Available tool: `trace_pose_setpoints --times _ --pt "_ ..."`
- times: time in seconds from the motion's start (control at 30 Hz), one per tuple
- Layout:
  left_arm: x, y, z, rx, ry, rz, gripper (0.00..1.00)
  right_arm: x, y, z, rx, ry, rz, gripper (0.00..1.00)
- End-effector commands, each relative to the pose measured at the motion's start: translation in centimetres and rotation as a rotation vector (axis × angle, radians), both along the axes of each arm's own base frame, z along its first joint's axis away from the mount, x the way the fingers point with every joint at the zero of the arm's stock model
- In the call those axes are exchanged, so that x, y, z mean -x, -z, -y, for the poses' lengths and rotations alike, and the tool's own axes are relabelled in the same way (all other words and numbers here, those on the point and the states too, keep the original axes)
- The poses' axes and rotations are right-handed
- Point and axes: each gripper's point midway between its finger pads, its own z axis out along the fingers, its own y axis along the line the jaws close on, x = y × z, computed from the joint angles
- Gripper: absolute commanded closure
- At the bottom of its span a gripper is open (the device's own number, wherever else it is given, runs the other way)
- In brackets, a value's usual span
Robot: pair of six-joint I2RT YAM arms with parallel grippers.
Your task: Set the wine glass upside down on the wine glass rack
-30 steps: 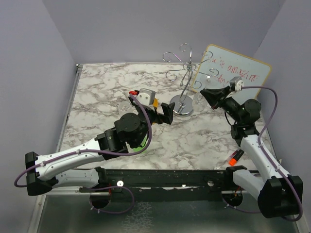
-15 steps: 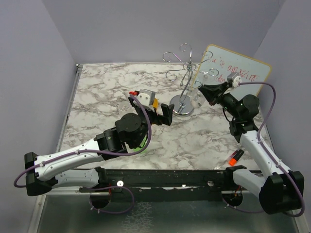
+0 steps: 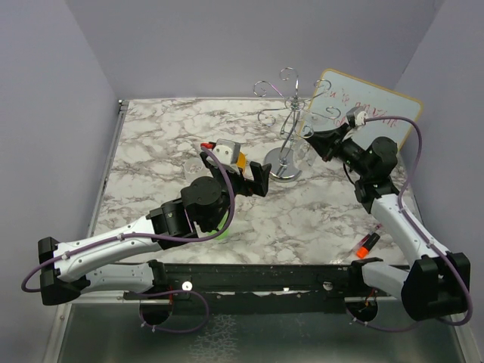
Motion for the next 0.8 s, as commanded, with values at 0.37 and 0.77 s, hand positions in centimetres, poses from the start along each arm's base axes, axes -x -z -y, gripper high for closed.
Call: trace_pose_setpoints --times 0.37,0.77 --pt "0.5 0.8 0.5 -0.002 0.036 -0.018 0.01 1.3 -1.0 -3.1 0.025 -0.218 0.023 0.99" --pt "0.6 0.7 0.6 -0.007 0.042 -0.012 0.01 3.1 -0.7 -4.1 0.061 -0.332 0.038 0.99"
